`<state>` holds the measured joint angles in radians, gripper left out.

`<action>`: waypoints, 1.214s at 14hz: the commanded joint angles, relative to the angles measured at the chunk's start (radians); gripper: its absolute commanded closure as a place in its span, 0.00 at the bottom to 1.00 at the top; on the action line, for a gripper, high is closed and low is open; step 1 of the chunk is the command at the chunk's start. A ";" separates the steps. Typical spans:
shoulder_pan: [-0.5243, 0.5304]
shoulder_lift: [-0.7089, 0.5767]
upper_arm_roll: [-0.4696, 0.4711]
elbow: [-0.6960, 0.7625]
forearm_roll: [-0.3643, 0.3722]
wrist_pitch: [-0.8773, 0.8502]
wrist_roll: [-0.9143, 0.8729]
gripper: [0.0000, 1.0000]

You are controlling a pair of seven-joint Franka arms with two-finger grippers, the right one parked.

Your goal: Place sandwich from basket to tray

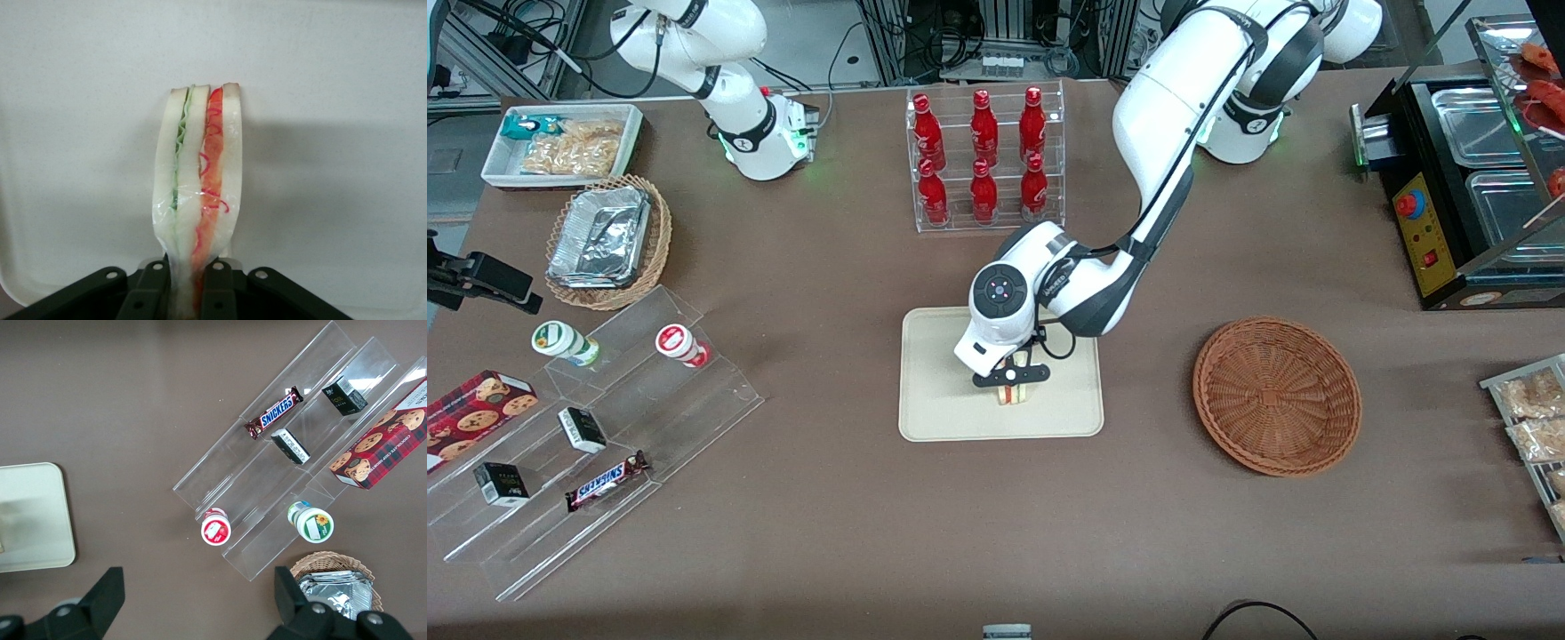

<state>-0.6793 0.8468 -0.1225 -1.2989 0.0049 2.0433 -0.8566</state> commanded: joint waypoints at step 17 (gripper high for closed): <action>0.222 -0.446 0.084 -0.227 0.026 -0.336 0.115 0.00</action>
<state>-0.5191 0.5072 -0.0306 -1.4161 0.0250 1.7104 -0.8175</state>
